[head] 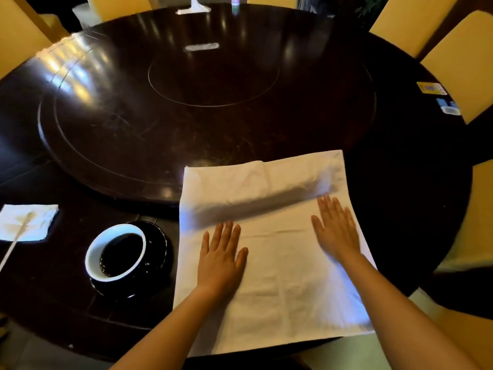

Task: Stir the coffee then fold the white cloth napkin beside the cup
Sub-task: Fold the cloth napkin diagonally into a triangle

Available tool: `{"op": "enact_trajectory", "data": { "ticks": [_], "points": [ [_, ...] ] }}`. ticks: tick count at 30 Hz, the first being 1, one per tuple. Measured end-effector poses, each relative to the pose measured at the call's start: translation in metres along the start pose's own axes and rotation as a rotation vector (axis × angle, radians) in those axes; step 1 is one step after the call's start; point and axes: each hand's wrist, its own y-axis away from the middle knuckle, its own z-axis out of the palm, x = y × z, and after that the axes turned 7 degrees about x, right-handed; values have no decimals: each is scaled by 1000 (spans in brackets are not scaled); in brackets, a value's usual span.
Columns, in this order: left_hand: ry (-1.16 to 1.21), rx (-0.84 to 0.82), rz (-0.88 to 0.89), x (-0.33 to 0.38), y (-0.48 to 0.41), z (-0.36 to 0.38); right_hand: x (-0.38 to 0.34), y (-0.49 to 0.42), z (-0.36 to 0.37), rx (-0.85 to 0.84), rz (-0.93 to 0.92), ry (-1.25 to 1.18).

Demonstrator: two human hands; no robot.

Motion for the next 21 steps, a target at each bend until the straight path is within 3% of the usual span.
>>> {"op": "enact_trajectory", "data": {
  "ticks": [2, 6, 12, 21],
  "points": [
    [51, 15, -46, 3, -7, -9, 4, -3, 1, 8, 12, 13],
    [184, 265, 7, 20, -59, -36, 3, -2, 4, -4, 16, 62],
    [-6, 20, -3, -17, -138, -47, 3, -2, 4, -14, 25, 77],
    [-170, 139, -106, -74, -162, -74, 4, -5, 6, 1, 20, 71]
  ]
}}
